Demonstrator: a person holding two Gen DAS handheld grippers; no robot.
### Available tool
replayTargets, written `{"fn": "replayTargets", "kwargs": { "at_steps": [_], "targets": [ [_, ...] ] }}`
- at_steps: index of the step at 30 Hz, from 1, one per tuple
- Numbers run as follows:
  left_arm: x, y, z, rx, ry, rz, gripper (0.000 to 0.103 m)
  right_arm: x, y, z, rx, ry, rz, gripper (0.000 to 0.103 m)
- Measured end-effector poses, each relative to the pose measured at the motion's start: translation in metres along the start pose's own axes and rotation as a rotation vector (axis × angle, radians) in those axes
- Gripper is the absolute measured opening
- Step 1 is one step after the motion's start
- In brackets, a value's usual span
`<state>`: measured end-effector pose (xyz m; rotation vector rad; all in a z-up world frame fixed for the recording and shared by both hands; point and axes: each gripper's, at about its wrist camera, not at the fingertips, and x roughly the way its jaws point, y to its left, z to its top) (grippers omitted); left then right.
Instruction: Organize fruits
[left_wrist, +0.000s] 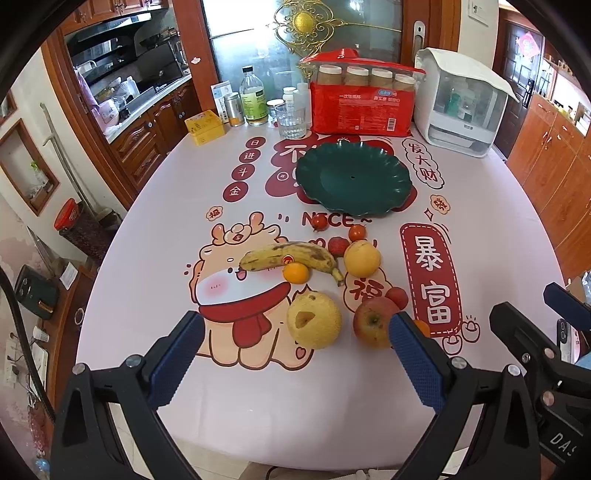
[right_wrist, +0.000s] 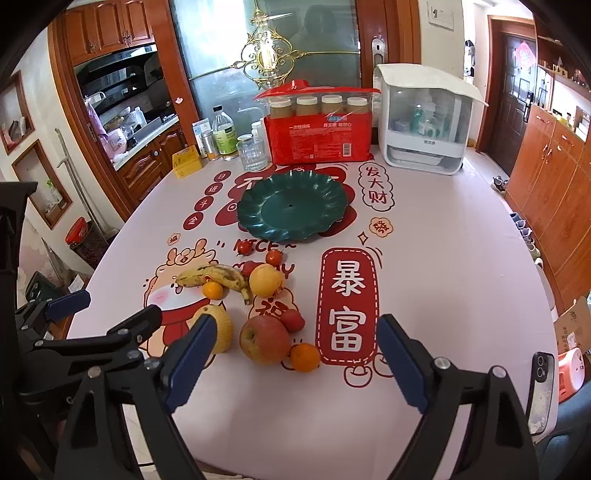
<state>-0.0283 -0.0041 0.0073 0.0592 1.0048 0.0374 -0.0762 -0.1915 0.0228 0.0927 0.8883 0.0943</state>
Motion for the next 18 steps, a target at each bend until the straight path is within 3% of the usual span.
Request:
{"fn": "replayTargets", "kwargs": {
  "at_steps": [12, 18],
  "targets": [
    [0.010, 0.009, 0.020, 0.013, -0.007, -0.025, 0.100, 0.007, 0.005, 0.012, -0.003, -0.016, -0.031, 0.086],
    [0.009, 0.013, 0.028, -0.001, -0.040, -0.137, 0.099, 0.009, 0.006, 0.018, 0.007, -0.019, -0.051, 0.086]
  ]
}}
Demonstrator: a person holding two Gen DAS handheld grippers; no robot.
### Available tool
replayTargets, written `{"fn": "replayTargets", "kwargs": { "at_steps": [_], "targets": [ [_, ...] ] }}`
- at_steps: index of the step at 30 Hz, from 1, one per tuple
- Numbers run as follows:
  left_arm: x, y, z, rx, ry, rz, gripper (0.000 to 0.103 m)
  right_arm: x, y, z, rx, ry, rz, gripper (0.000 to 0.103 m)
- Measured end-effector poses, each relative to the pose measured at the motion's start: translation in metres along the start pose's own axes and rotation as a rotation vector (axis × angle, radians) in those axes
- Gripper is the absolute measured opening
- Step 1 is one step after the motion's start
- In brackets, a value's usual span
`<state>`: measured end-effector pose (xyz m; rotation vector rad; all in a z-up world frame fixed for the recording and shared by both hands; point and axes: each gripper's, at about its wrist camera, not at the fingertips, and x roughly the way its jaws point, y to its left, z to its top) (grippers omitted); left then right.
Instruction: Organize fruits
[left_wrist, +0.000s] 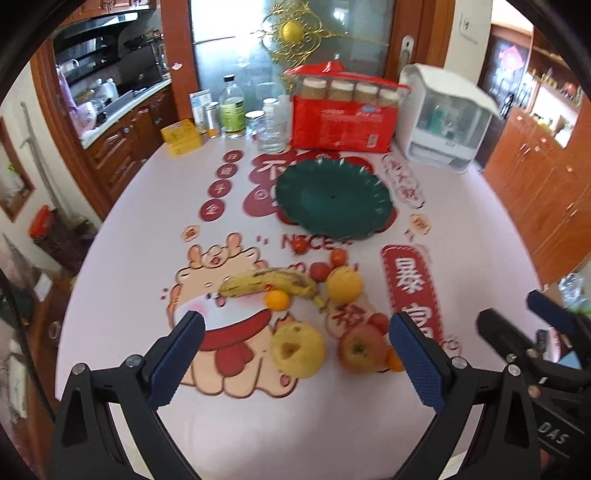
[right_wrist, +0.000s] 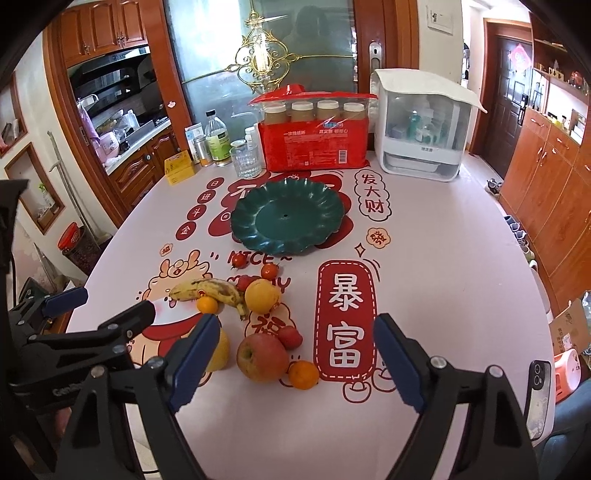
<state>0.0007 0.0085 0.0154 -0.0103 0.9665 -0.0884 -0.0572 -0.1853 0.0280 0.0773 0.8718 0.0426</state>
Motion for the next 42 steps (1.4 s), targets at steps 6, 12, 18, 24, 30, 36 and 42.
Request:
{"fn": "replayTargets", "kwargs": {
  "at_steps": [6, 12, 18, 24, 30, 36, 42],
  "targets": [
    [0.000, -0.003, 0.001, 0.026, -0.013, 0.016, 0.099, 0.002, -0.003, 0.002, 0.012, -0.002, -0.006, 0.086],
    [-0.002, -0.003, 0.000, 0.021, -0.014, 0.012, 0.099, -0.002, -0.001, 0.004, -0.011, -0.035, -0.023, 0.086],
    [0.003, -0.003, -0.002, 0.032, 0.018, 0.002, 0.099, -0.003, -0.005, 0.007, -0.018, -0.048, -0.030, 0.086],
    [0.011, 0.007, -0.002, 0.052, -0.008, 0.040, 0.099, 0.000, -0.018, 0.009, 0.003, -0.052, -0.048, 0.086],
    [0.031, 0.027, -0.006, 0.035, 0.009, 0.064, 0.099, 0.014, -0.029, 0.003, 0.011, -0.020, -0.070, 0.086],
    [0.049, 0.038, -0.015, 0.016, 0.036, 0.050, 0.100, 0.033, -0.021, -0.011, -0.026, 0.035, -0.009, 0.086],
    [0.068, 0.035, -0.029, 0.028, 0.080, 0.019, 0.100, 0.058, -0.007, -0.026, -0.068, 0.093, 0.035, 0.086]
  ]
}}
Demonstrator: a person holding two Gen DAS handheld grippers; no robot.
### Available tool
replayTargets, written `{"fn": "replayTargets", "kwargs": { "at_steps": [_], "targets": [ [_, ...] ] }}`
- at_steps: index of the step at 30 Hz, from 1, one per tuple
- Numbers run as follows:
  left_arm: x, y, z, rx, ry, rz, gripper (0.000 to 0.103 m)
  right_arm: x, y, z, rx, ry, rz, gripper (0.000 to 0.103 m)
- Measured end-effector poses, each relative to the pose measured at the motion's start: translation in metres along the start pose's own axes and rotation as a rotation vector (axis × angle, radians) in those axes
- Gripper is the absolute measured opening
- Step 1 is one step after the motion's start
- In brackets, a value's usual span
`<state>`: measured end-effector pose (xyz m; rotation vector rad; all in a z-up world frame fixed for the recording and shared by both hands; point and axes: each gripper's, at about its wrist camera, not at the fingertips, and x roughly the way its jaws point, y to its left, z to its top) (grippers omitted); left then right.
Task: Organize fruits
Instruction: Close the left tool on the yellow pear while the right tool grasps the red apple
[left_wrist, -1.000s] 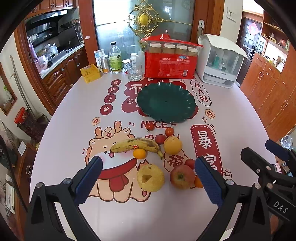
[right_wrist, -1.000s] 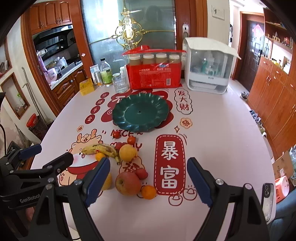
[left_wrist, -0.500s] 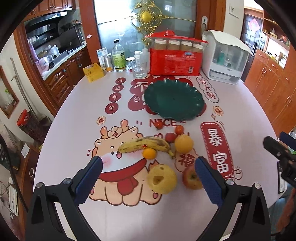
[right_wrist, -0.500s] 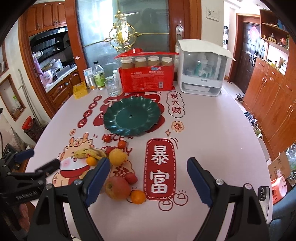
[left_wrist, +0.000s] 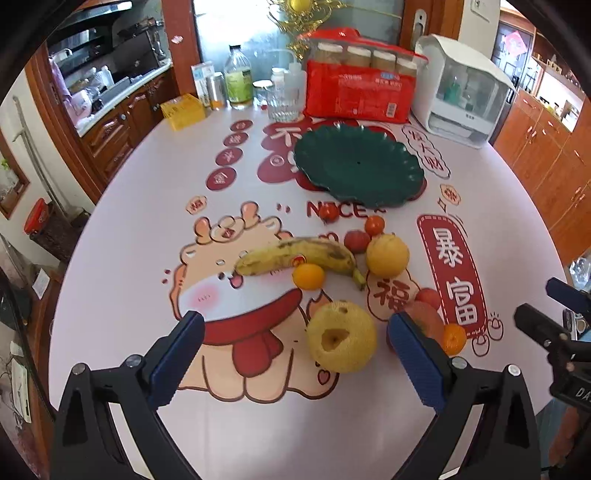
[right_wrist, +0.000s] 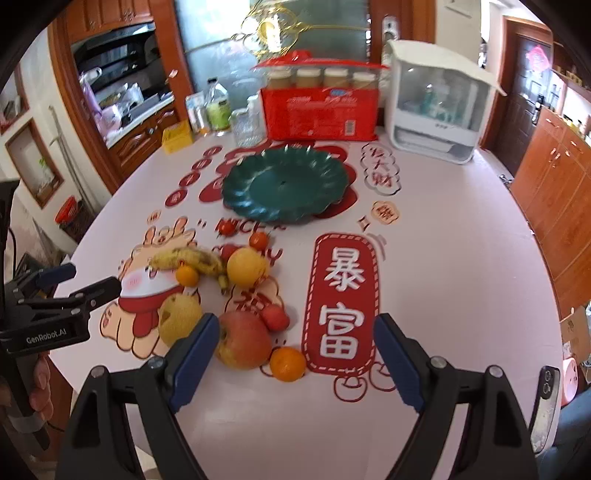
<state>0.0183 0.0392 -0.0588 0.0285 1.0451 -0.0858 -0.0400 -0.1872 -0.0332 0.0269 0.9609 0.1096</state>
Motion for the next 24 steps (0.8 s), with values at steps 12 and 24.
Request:
{"fn": "replayTargets", "kwargs": {
  "at_steps": [12, 24],
  "targets": [
    [0.046, -0.010, -0.015, 0.011, 0.120, -0.072, 0.099, 0.051, 0.009, -0.019, -0.051, 0.094, 0.040, 0.086],
    [0.085, -0.011, -0.024, 0.015, 0.222, -0.111, 0.100, 0.074, 0.029, -0.036, -0.175, 0.094, 0.010, 0.086]
  ]
}}
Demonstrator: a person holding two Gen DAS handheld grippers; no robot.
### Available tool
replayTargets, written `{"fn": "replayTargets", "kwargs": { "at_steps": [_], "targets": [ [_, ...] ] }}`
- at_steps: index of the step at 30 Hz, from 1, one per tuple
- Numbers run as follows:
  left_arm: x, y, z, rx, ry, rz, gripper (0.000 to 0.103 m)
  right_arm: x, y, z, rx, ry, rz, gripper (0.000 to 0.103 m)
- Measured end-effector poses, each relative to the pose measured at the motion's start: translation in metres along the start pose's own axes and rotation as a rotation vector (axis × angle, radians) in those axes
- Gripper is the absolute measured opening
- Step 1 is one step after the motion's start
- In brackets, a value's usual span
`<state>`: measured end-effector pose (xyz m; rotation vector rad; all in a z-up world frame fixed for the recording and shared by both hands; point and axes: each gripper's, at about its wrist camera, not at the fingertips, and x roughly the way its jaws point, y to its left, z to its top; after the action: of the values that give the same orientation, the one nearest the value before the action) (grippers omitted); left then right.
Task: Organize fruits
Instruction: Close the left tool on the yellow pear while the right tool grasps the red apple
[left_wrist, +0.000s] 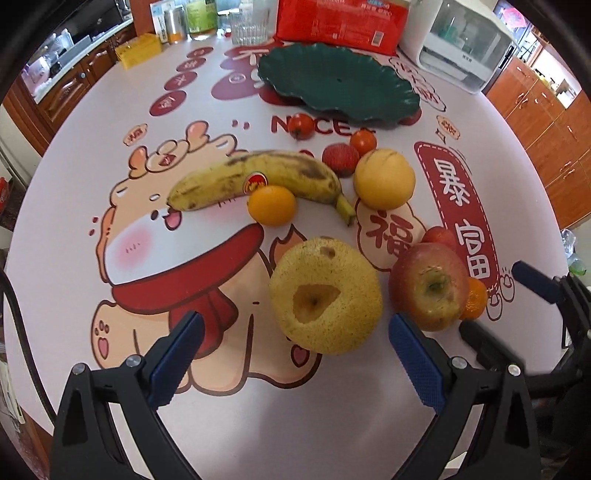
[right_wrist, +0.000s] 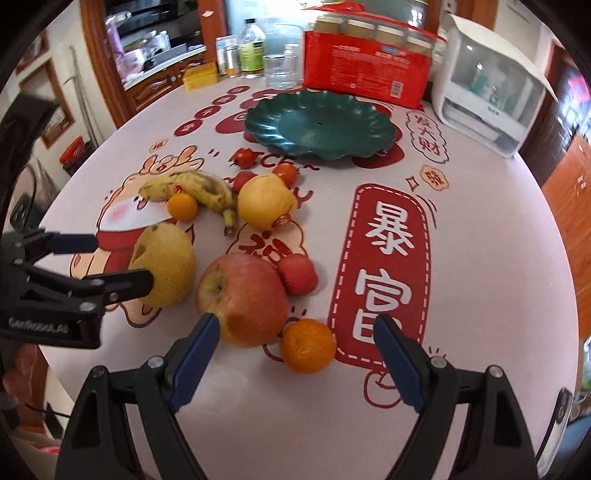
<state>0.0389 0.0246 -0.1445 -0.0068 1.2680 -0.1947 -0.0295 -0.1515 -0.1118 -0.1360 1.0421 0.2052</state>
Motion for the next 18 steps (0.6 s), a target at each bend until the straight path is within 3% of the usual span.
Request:
{"fn": "replayTargets", "kwargs": {
  "at_steps": [6, 18],
  "targets": [
    [0.014, 0.003, 0.003, -0.013, 0.040, -0.035, 0.099, 0.014, 0.016, -0.009, -0.055, 0.007, 0.016, 0.086],
    [0.037, 0.006, 0.006, -0.030, 0.099, -0.079, 0.099, 0.026, 0.040, -0.006, -0.166, -0.089, -0.082, 0.086]
  ]
}}
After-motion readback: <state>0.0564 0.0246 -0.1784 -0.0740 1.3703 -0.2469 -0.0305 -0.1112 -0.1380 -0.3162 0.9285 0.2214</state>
